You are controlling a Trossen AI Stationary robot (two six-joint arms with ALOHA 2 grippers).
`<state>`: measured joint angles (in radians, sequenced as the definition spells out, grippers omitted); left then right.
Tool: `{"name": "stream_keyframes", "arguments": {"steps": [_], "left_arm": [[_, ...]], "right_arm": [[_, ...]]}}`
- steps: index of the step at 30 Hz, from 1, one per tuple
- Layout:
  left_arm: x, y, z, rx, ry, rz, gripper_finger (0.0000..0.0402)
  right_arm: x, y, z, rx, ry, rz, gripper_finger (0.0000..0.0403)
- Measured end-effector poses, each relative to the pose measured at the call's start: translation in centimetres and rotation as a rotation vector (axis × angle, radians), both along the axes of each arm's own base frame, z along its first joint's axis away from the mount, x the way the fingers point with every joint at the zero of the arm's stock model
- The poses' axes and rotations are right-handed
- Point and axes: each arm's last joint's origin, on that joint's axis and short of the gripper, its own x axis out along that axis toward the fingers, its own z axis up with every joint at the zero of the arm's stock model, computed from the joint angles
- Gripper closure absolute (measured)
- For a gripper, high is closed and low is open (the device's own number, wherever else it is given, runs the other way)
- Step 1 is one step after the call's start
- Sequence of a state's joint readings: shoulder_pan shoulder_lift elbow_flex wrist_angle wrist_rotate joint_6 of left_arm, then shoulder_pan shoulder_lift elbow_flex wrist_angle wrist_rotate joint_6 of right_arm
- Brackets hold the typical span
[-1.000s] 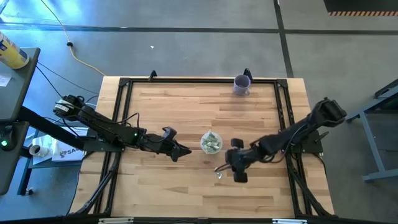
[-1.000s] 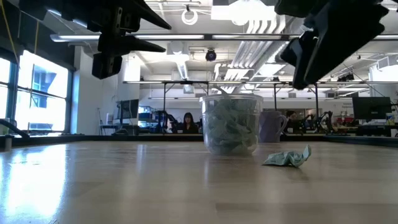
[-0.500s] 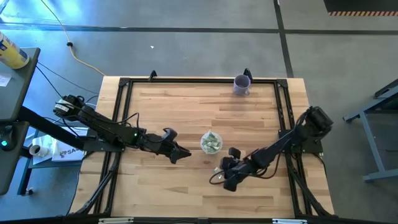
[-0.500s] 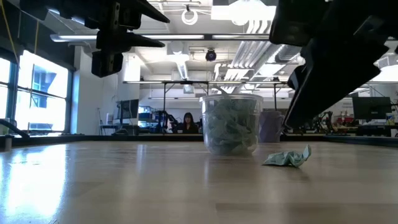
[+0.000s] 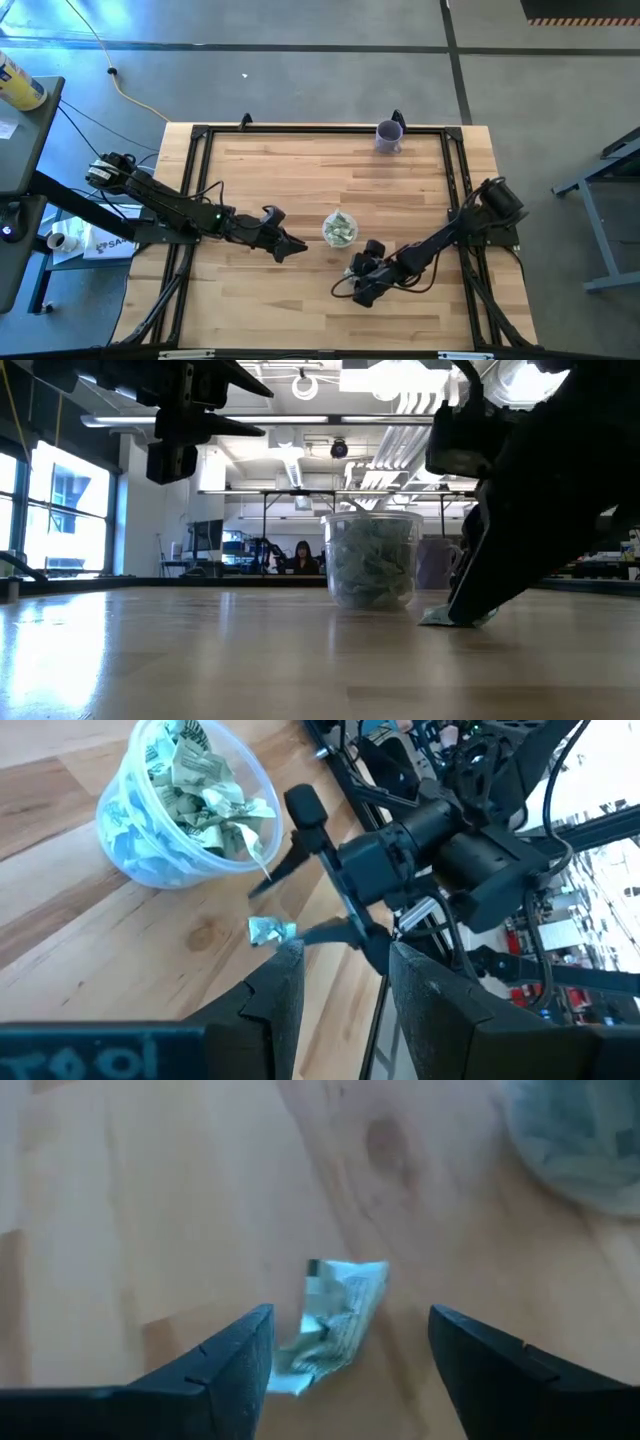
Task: Pick and place Stevia / Truvia into bins
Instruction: Put the green stevia packet into the transparent bin
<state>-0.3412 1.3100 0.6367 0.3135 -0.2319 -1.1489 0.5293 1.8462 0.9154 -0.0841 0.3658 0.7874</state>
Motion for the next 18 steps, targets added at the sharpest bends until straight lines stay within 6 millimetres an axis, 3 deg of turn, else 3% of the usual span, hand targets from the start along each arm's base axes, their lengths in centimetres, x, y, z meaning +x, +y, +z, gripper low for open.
{"name": "stream_keyframes", "arguments": {"steps": [4, 8, 18], "left_arm": [[0.0, 0.0, 0.0, -0.004, 0.002, -0.005, 0.022], [0.0, 0.0, 0.0, -0.009, 0.002, -0.003, 0.022], [0.0, 0.0, 0.0, -0.009, 0.003, -0.002, 0.022]], "right_arm": [[0.0, -0.1, -0.7, -0.073, 0.025, 0.023, 0.0157], [-0.1, -0.2, -1.4, -0.095, 0.06, 0.036, 0.0193], [-0.3, -0.1, -1.4, -0.087, 0.092, 0.108, 0.0387]]}}
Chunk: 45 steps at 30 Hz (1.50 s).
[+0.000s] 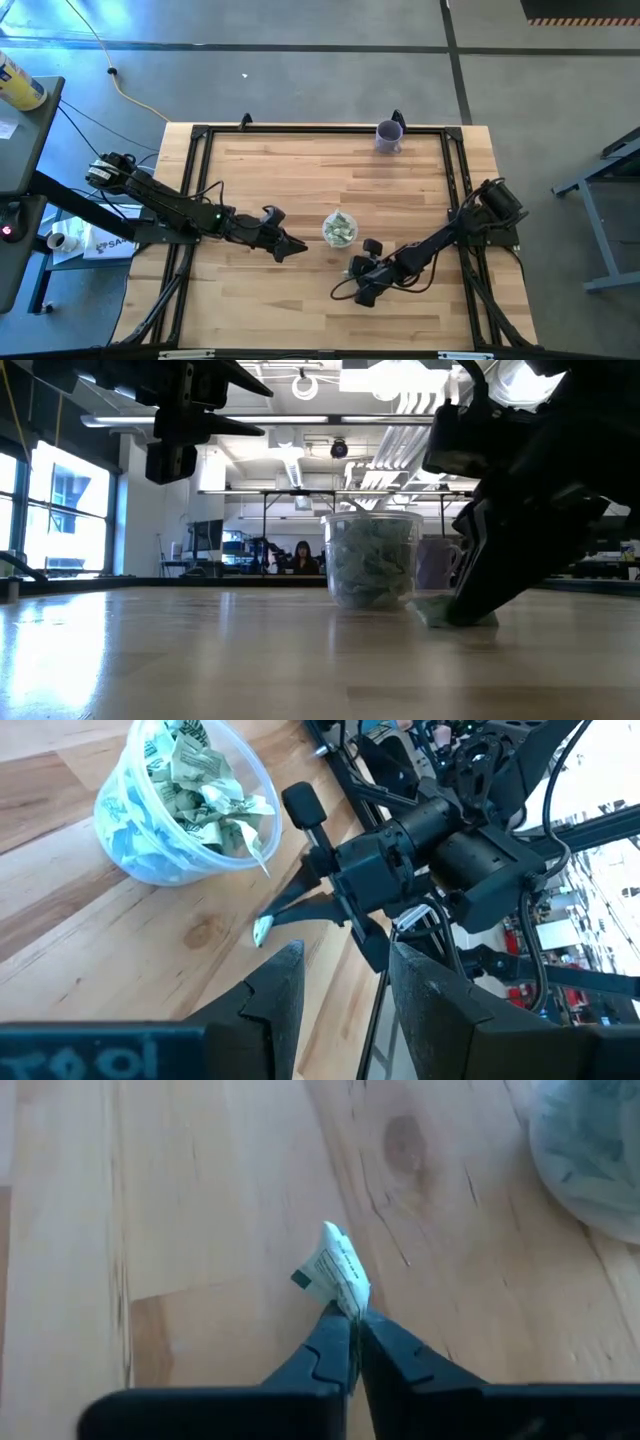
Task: Pick and place Stevia / Truvia into bins
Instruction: Put the green stevia packet into the transparent bin, then return to Home Position
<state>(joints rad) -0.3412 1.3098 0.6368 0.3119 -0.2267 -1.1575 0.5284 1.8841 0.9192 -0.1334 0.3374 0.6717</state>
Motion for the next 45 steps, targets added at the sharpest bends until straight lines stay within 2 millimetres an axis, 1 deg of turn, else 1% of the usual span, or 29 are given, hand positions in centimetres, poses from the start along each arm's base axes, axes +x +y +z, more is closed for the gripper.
{"name": "stream_keyframes", "arguments": {"steps": [1, 3, 5, 7, 9, 12, 15, 17, 18, 21, 23, 25, 27, 29, 33, 35, 39, 42, 45], "left_arm": [[0.0, 0.0, 0.0, 0.0, 0.0, 0.0, 0.022], [0.0, 0.0, 0.0, 0.0, 0.0, 0.0, 0.022], [0.0, 0.0, 0.0, 0.001, 0.001, 0.001, 0.022], [0.0, 0.0, 0.0, 0.002, 0.003, 0.001, 0.022], [0.0, 0.0, 0.0, 0.002, 0.004, 0.001, 0.022], [0.0, 0.0, 0.0, 0.002, 0.004, 0.001, 0.022], [0.0, 0.0, 0.0, 0.003, 0.004, 0.002, 0.022], [0.0, 0.0, 0.0, 0.008, 0.004, 0.001, 0.022], [0.0, 0.0, 0.0, 0.009, 0.003, 0.002, 0.022], [0.0, 0.0, -0.1, 0.012, 0.004, 0.001, 0.022], [0.0, 0.0, 0.0, 0.01, 0.003, 0.001, 0.022], [0.0, 0.0, 0.0, 0.001, 0.004, -0.002, 0.022], [0.0, -0.1, 0.0, -0.013, 0.004, -0.019, 0.022], [0.0, -0.1, 0.0, -0.018, 0.006, -0.032, 0.022], [0.0, -0.1, 0.0, -0.019, 0.006, -0.032, 0.022], [0.0, -0.1, 0.0, -0.016, 0.005, -0.025, 0.022], [0.0, 0.0, 0.0, -0.006, 0.001, 0.007, 0.022], [0.0, 0.1, 0.0, -0.031, 0.0, 0.043, 0.022], [0.0, 0.2, 0.0, -0.045, -0.004, 0.091, 0.022]], "right_arm": [[-0.1, 0.0, 0.3, 0.001, -0.004, 0.005, 0.0393], [-0.5, 0.0, 1.0, -0.009, 0.003, 0.006, 0.0386], [-1.4, -0.5, 2.2, -0.025, 0.035, 0.007, 0.0385], [-2.2, -0.9, 3.9, -0.042, 0.04, 0.019, 0.0395], [-2.8, -1.6, 6.2, -0.059, 0.013, 0.024, 0.0397], [-3.6, -3.3, 8.8, -0.077, -0.024, -0.023, 0.0394], [-2.9, -5.7, 11.3, -0.071, -0.166, -0.113, 0.0399], [-1.6, -7.3, 12.2, -0.053, -0.252, -0.129, 0.0395], [-0.9, -8.0, 12.2, -0.03, -0.274, -0.123, 0.0392], [0.9, -10.1, 11.3, 0.027, -0.277, -0.103, 0.0388], [1.4, -11.2, 10.6, 0.03, -0.248, -0.121, 0.0387], [1.7, -11.7, 9.7, 0.026, -0.209, -0.123, 0.0386], [2.0, -11.6, 9.1, 0.041, -0.189, -0.081, 0.0377], [2.3, -11.4, 9.0, 0.064, -0.208, -0.052, 0.036], [2.3, -11.0, 9.0, 0.07, -0.219, -0.066, 0.0305], [2.1, -10.9, 9.5, 0.063, -0.23, -0.076, 0.0276], [1.1, -10.3, 11.0, -0.041, -0.27, -0.099, 0.0228], [-0.1, -10.1, 11.6, -0.104, -0.239, -0.11, 0.0206], [-1.0, -9.8, 12.5, -0.094, -0.236, -0.109, 0.0196]]}}
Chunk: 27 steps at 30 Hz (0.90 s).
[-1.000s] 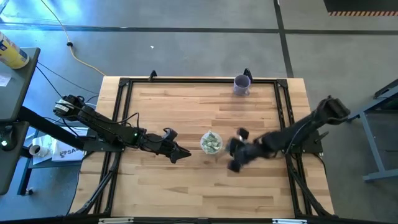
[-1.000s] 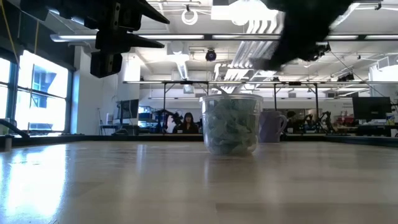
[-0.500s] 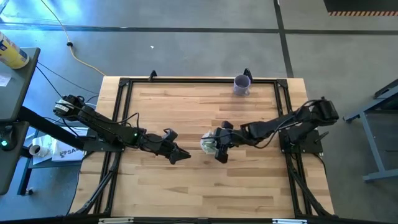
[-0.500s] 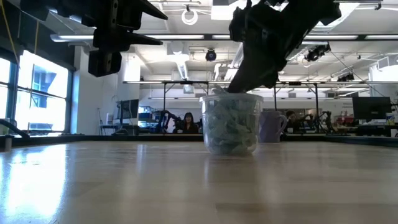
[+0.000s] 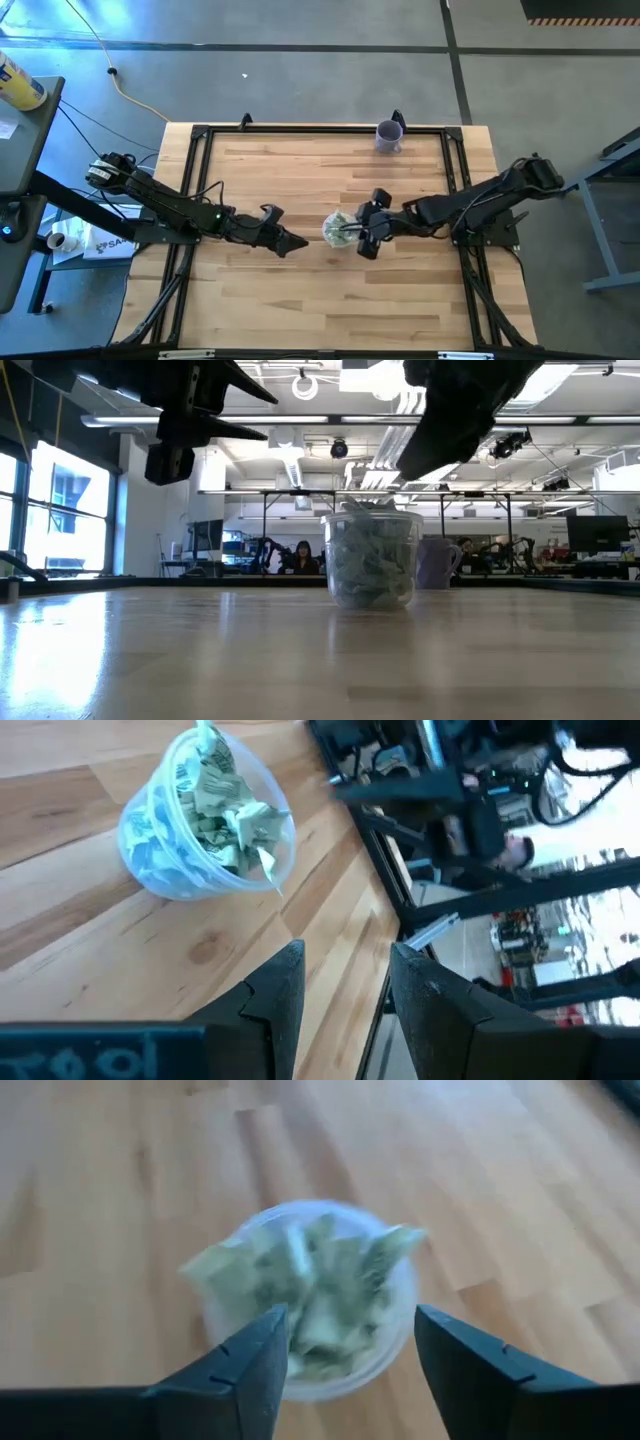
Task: Pick and place Stevia / Truvia into bins
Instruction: Return to Home Position
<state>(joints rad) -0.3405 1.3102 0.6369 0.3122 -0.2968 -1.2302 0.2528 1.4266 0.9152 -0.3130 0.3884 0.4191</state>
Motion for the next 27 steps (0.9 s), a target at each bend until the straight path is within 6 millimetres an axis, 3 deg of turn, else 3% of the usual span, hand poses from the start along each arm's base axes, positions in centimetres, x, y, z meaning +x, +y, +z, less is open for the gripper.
{"name": "stream_keyframes", "arguments": {"steps": [7, 11, 17, 22, 27], "left_arm": [[0.0, -0.5, 0.5, -0.059, -0.05, -0.025, 0.022], [0.0, -1.6, 1.5, 0.017, -0.128, -0.106, 0.022], [0.9, -2.0, 4.7, 0.182, -0.308, -0.265, 0.022], [0.9, 1.5, 7.4, 0.216, -0.338, -0.395, 0.022], [-0.9, 6.3, 9.5, 0.318, -0.325, -0.36, 0.022]], "right_arm": [[-1.5, 0.3, 2.3, 0.28, -0.035, 0.132, 0.0194], [-2.4, 0.1, 4.2, 0.463, -0.087, 0.17, 0.0193], [-4.2, -0.9, 8.0, 0.565, -0.254, 0.422, 0.0193], [-7.5, -3.0, 10.4, 0.584, -0.329, 0.431, 0.0196], [-11.4, -5.1, 11.6, 0.528, -0.352, 0.321, 0.0194]]}}
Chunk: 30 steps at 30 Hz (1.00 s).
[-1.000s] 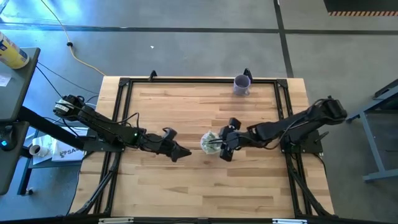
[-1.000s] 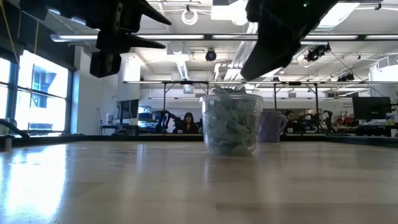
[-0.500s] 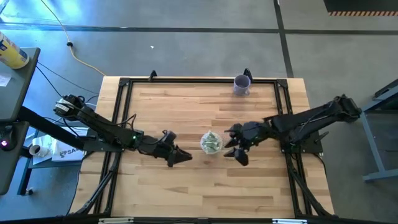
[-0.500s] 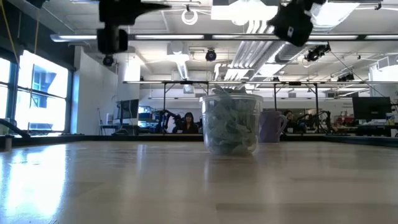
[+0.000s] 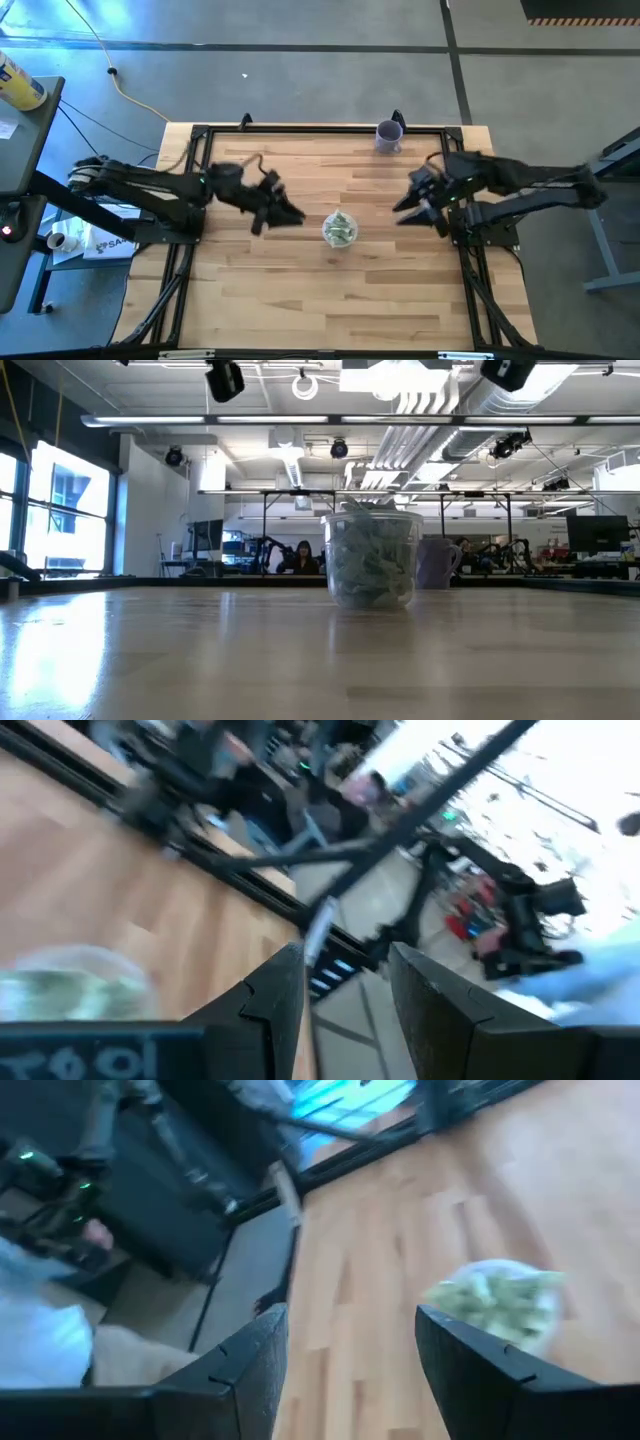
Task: Pick and place Stevia / Truvia into bins
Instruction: Return to Home Position
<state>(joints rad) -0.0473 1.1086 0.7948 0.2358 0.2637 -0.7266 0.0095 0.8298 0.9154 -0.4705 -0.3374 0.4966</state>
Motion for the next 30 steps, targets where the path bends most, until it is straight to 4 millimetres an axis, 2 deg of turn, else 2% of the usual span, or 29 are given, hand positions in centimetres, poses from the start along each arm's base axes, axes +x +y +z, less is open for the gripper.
{"name": "stream_keyframes", "arguments": {"steps": [2, 6, 9, 13, 15, 19, 23, 30], "left_arm": [[-1.0, 1.2, 0.3, 0.017, 0.023, 0.05, 0.022], [-1.9, 1.7, 0.9, 0.013, 0.025, 0.181, 0.022], [-2.0, 1.7, 0.6, 0.057, 0.035, 0.166, 0.022], [-2.7, 1.6, -0.3, 0.087, 0.044, 0.145, 0.022], [-4.0, 1.6, 0.0, 0.109, 0.005, 0.134, 0.022], [-9.0, 2.6, 0.7, 0.134, -0.085, 0.204, 0.022], [-12.1, 2.5, -1.3, 0.145, -0.117, 0.226, 0.022], [-14.4, 2.6, -5.5, 0.101, -0.125, 0.302, 0.022]], "right_arm": [[-1.2, -0.5, 0.2, -0.02, 0.007, -0.073, 0.0195], [-2.8, -1.0, 0.3, -0.039, 0.021, -0.195, 0.0196], [-3.3, -1.2, -0.2, -0.063, 0.082, -0.267, 0.0194], [-3.6, -1.3, -0.6, 0.005, 0.153, -0.336, 0.0196], [-3.9, -1.3, -0.5, -0.001, 0.143, -0.334, 0.0196], [-5.2, -1.5, -1.0, -0.016, 0.114, -0.389, 0.0194], [-7.0, -1.7, -2.7, -0.025, 0.044, -0.427, 0.0195], [-8.5, -1.5, -7.9, 0.008, -0.156, -0.383, 0.0194]]}}
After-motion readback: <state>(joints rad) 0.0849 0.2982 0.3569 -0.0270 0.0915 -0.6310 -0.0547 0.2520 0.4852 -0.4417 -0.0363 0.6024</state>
